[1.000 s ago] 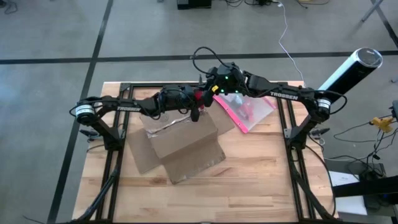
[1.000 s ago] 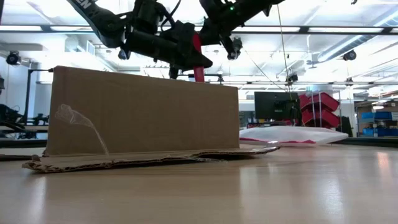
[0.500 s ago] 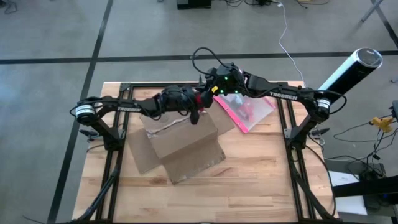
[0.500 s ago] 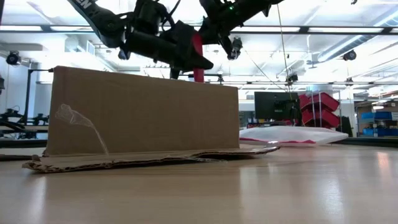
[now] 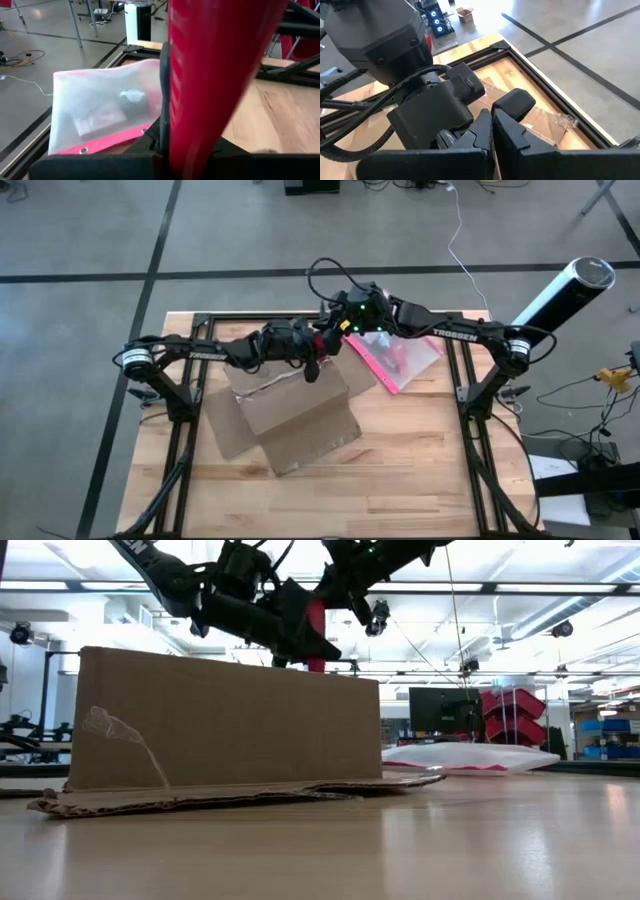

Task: Unpack boxes
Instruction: Break down the cardboard box

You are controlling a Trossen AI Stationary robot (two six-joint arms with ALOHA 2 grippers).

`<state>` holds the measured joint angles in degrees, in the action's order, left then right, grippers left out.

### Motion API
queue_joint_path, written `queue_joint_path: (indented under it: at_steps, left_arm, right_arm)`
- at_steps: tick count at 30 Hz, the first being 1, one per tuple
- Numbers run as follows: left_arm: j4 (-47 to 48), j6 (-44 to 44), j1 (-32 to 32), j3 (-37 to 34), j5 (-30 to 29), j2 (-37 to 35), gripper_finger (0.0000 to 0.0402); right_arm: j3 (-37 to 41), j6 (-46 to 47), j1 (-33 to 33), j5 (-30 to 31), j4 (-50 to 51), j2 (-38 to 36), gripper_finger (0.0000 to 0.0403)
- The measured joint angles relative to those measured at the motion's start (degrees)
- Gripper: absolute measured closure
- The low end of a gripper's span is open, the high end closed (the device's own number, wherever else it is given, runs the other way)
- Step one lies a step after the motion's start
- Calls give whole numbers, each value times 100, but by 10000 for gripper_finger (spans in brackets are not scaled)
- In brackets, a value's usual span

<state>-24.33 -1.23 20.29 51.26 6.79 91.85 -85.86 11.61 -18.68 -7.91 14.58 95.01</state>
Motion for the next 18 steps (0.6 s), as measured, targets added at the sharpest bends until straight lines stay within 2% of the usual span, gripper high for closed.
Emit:
queue_joint_path:
  at_steps: [13, 18]
  left_arm:
    - [-25, -114, 2, -224, -46, -4, 379]
    - [-26, -132, -5, -226, -30, -4, 379]
  right_arm:
    - [11, -78, 13, -191, -20, 3, 403]
    - [2, -264, 5, -148, 345, -112, 403]
